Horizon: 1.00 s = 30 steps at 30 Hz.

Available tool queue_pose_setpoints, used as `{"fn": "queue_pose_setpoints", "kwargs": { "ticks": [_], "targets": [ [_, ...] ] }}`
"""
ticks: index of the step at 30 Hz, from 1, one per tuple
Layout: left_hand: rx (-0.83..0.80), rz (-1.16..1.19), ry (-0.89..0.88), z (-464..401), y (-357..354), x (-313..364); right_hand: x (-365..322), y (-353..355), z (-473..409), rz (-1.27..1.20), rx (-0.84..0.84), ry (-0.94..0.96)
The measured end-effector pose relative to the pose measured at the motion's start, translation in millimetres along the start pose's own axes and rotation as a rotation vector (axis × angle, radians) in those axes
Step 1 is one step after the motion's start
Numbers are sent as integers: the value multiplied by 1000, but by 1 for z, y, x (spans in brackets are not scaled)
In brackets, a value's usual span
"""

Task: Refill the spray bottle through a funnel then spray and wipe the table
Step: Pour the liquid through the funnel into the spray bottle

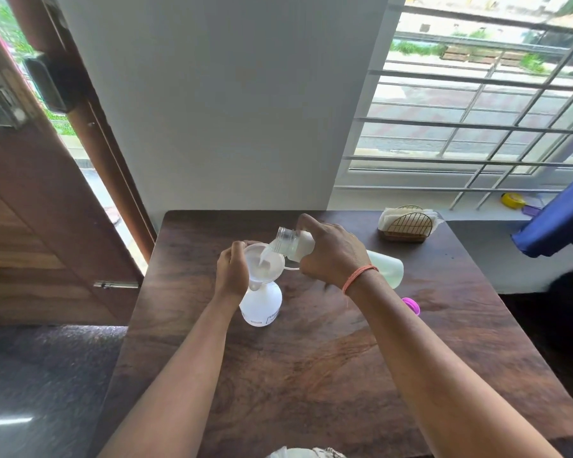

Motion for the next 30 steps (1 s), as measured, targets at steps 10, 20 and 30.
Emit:
{"fn": "queue_pose_setpoints", "kwargs": {
  "ticks": [10, 20, 30],
  "targets": [
    [0, 18, -3, -1, 0, 0, 3, -3, 0, 25, 3, -4],
    [10, 10, -5, -5, 1, -5, 4, -6, -1, 51, 1, 10],
    [18, 4, -3, -4, 2, -4, 3, -4, 0, 59, 0, 4]
  ]
}}
Point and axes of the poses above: each hand's wrist, its own z-axis away from the middle knuckle, its own y-axis out of the back of the hand, x = y × z, the point moved 10 cm from there along -z, towards the middle knuckle, and after that the axes turned 5 degrees about y, right-handed, at the moved point
